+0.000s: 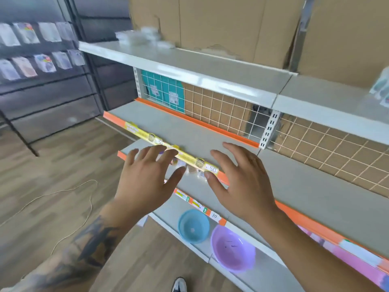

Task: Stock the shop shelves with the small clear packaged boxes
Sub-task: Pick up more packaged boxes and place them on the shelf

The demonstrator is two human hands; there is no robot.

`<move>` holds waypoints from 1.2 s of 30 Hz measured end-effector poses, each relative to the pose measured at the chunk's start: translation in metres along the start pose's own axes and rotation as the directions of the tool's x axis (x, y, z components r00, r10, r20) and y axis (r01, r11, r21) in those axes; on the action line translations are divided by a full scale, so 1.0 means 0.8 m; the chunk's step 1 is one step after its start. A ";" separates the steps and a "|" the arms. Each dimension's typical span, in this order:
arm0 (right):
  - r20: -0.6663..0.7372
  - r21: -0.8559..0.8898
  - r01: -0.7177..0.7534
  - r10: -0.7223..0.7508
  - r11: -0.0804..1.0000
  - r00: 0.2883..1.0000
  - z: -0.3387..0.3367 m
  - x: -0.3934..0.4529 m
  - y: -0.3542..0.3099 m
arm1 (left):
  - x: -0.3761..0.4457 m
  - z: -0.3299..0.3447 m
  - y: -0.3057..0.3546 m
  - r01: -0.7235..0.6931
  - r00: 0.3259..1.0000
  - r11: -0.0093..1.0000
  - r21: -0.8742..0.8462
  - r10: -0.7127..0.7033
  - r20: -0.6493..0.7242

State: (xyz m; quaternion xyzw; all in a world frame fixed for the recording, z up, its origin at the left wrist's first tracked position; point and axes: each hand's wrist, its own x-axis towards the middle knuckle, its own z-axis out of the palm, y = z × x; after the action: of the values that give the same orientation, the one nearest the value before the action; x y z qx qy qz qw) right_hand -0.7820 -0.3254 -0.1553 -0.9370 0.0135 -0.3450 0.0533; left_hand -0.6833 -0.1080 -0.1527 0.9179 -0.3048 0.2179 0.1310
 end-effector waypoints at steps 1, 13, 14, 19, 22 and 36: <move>-0.007 0.019 0.018 -0.018 1.000 1.000 0.014 0.021 -0.007 | 0.010 -0.001 -0.017 0.018 1.000 1.000 0.011 -0.018 -0.004; -0.071 0.067 0.103 -0.098 0.992 0.993 0.138 0.269 -0.075 | 0.194 -0.034 -0.204 0.073 0.997 0.992 0.098 -0.070 -0.039; -0.083 0.066 0.111 -0.106 0.992 0.991 0.148 0.284 -0.079 | 0.205 -0.030 -0.216 0.077 0.997 0.994 0.082 -0.075 -0.032; -0.059 0.062 0.106 -0.103 0.992 0.993 0.189 0.347 -0.099 | 0.259 -0.008 -0.286 0.087 0.996 0.996 0.012 -0.087 0.003; -0.062 0.043 0.088 -0.085 0.995 0.994 0.216 0.388 -0.109 | 0.305 0.004 -0.331 0.062 0.998 0.998 -0.021 -0.062 -0.002; -0.069 -0.127 -0.173 0.166 0.977 0.984 0.331 0.600 -0.177 | 0.545 0.052 -0.509 -0.168 0.986 0.967 -0.192 0.161 -0.053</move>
State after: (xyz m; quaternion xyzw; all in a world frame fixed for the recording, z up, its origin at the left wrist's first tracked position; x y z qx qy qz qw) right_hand -0.2467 -0.1906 -0.0304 -0.9235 0.1177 -0.3645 0.0200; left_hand -0.1052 -0.0252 -0.0232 0.8679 -0.3973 0.2140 0.2077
